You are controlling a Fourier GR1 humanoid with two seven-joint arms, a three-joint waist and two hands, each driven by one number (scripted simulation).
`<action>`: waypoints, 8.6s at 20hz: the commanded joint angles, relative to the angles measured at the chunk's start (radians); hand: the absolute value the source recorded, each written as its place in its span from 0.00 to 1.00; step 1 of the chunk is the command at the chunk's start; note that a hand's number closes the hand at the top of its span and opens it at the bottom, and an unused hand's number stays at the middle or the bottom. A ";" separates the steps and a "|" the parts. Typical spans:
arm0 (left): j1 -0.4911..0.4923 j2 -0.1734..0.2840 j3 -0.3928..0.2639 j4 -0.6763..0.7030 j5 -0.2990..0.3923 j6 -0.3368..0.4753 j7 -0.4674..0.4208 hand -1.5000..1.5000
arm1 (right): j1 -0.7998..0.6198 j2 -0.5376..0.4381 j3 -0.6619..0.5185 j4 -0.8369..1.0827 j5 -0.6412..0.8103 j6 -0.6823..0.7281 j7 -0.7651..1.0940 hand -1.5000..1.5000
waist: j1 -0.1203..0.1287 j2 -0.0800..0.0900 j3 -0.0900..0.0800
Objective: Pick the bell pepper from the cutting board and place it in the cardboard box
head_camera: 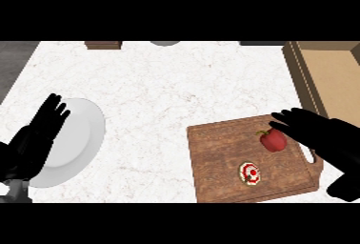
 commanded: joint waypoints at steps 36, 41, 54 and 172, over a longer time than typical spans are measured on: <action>0.055 -0.147 0.200 -0.106 -0.136 -0.189 0.138 0.50 | 0.021 0.326 -0.093 0.171 0.526 0.021 -0.191 0.00 | 0.001 0.000 0.001; 0.022 -0.188 0.193 -0.102 -0.195 -0.153 0.143 0.50 | -0.076 0.387 -0.076 0.220 0.579 0.102 -0.161 0.00 | 0.003 0.000 0.000; -0.039 -0.245 0.213 -0.075 -0.231 -0.160 0.184 0.50 | -0.039 0.409 -0.112 0.294 0.675 0.057 -0.234 0.00 | -0.002 0.000 0.000; 0.009 -0.290 0.292 -0.057 -0.279 -0.253 0.142 0.50 | -0.572 0.305 -1.215 1.111 0.001 -0.874 0.193 0.00 | -0.019 -0.007 -0.001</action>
